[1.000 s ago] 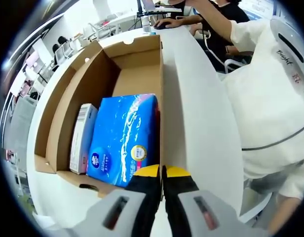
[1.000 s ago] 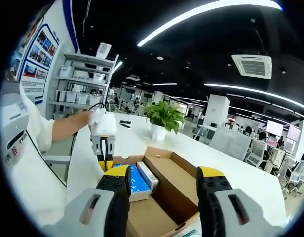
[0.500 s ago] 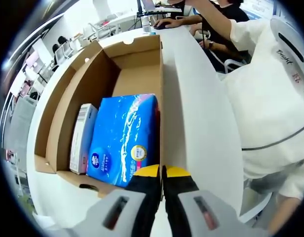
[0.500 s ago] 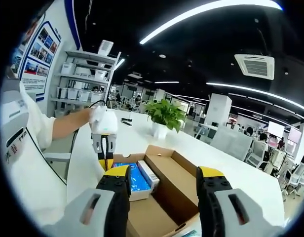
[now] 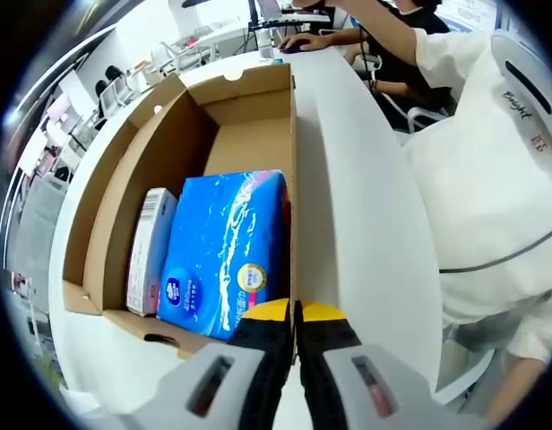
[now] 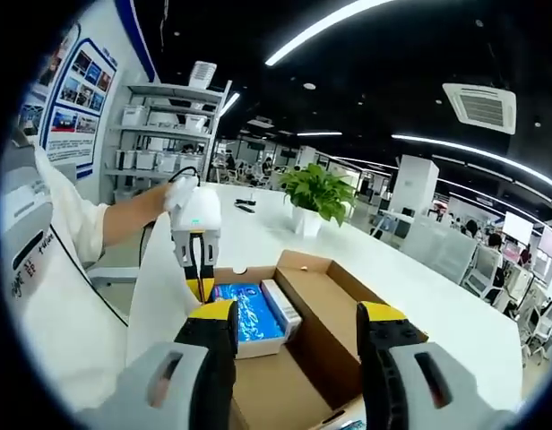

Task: Operate the shoe box by opening the lid, removing the specified soft item, and placing it in the target area until the item is outside and the box remains undamaged.

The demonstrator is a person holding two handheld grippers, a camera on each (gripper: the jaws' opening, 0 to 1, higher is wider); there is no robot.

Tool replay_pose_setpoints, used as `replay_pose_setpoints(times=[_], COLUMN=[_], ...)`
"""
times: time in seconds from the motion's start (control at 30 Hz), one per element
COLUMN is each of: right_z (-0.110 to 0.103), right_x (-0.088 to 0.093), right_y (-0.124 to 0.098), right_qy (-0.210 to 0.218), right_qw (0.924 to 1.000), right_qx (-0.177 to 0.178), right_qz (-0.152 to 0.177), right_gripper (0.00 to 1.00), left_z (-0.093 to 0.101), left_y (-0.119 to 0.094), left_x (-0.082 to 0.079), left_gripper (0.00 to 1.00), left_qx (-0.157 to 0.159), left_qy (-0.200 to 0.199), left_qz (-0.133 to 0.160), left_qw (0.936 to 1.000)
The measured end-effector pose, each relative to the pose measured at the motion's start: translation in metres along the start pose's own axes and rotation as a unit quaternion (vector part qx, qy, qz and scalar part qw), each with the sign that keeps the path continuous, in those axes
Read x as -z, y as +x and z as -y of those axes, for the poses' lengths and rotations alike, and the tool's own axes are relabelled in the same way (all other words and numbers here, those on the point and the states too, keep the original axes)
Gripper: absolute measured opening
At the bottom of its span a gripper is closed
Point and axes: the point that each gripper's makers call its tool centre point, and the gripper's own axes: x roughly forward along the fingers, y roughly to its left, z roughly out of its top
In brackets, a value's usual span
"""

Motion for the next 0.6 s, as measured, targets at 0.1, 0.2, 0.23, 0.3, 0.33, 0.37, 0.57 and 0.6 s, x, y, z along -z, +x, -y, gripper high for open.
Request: replay_pose_setpoints(times=[0.1, 0.2, 0.23, 0.3, 0.33, 0.37, 0.57, 0.6], right_z=[-0.001, -0.002, -0.003, -0.005, -0.006, -0.006, -0.017, -0.019], right_x=[0.002, 0.003, 0.004, 0.005, 0.005, 0.005, 0.011, 0.015], right_y=[0.005, 0.010, 0.012, 0.016, 0.017, 0.019, 0.032, 0.037], right_qy=[0.014, 0.017, 0.016, 0.012, 0.010, 0.008, 0.008, 0.004], right_qw=[0.9996, 0.9991, 0.9989, 0.9986, 0.9985, 0.9984, 0.9951, 0.9940], right_qx=[-0.022, -0.037, -0.040, -0.047, -0.049, -0.051, -0.089, -0.095], right_qz=[-0.009, -0.012, -0.015, -0.020, -0.021, -0.022, -0.042, -0.054], right_gripper=[0.52, 0.49, 0.49, 0.49, 0.49, 0.49, 0.49, 0.49], left_z=[0.000, 0.000, 0.000, 0.000, 0.000, 0.000, 0.000, 0.000], left_y=[0.000, 0.000, 0.000, 0.000, 0.000, 0.000, 0.000, 0.000], left_x=[0.000, 0.000, 0.000, 0.000, 0.000, 0.000, 0.000, 0.000], left_gripper=[0.01, 0.01, 0.01, 0.01, 0.01, 0.01, 0.01, 0.01], left_qx=[0.001, -0.001, -0.001, 0.000, 0.000, 0.000, 0.000, 0.000], left_qy=[0.000, 0.000, 0.000, 0.000, 0.000, 0.000, -0.002, -0.004], left_qz=[-0.001, 0.000, 0.001, 0.001, 0.001, 0.001, 0.000, 0.000], left_qw=[1.0000, 1.0000, 1.0000, 1.0000, 1.0000, 1.0000, 1.0000, 1.0000])
